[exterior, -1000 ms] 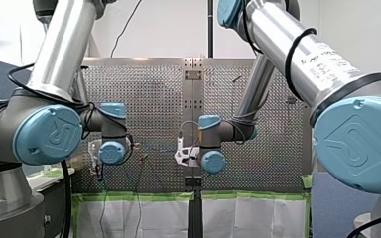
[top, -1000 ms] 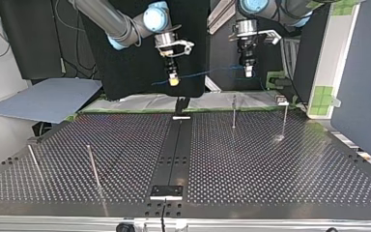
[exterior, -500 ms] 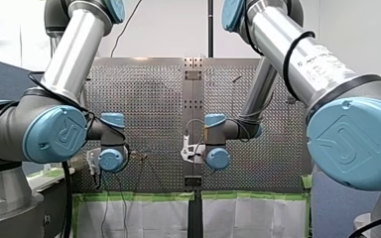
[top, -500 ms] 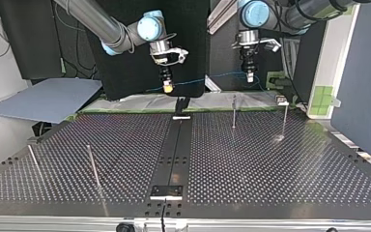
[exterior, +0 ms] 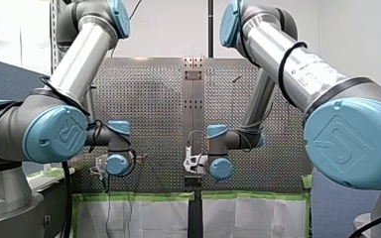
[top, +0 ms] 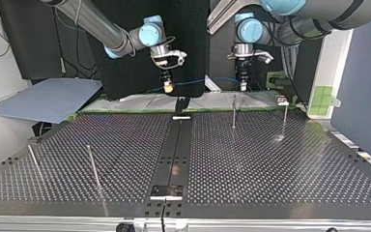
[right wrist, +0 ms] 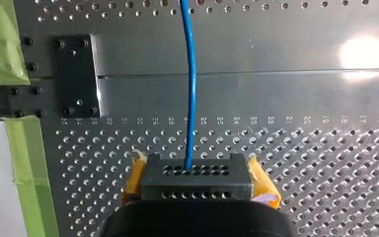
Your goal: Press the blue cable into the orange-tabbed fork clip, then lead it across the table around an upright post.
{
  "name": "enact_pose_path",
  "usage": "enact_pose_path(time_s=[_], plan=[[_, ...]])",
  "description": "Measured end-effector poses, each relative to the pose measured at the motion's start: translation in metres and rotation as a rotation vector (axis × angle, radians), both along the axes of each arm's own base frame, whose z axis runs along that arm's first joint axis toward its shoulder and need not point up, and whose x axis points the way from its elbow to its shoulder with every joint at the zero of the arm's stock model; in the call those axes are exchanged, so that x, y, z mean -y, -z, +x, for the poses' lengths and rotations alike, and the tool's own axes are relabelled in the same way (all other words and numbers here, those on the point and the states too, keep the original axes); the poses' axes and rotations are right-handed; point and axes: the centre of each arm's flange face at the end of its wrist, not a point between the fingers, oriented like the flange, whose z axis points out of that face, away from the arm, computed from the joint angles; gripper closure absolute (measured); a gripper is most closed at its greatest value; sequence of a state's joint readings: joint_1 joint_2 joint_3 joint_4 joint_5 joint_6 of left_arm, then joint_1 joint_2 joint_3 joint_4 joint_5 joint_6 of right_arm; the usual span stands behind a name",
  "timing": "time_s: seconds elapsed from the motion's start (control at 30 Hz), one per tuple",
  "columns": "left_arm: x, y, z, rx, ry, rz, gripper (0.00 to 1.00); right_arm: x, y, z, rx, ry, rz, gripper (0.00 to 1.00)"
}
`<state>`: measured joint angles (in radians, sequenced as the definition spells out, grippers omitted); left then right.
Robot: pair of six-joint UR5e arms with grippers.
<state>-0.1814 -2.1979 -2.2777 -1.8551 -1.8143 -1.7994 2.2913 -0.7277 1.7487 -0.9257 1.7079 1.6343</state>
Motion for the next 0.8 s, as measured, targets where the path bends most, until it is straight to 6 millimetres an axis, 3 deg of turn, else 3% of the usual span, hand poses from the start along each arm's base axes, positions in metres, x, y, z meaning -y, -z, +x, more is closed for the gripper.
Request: enact_pose_path(time_s=[0.33,0.8], plan=[[0.002,0.027,0.011,-0.048,0.022,0.001,1.0,0.02,-0.005,0.001,0.01,-0.005,-0.01,1.0],[-0.004,0.024,0.04,-0.06,0.012,-0.012,1.0,0.024,0.003,-0.001,0.004,-0.023,-0.004,1.0]])
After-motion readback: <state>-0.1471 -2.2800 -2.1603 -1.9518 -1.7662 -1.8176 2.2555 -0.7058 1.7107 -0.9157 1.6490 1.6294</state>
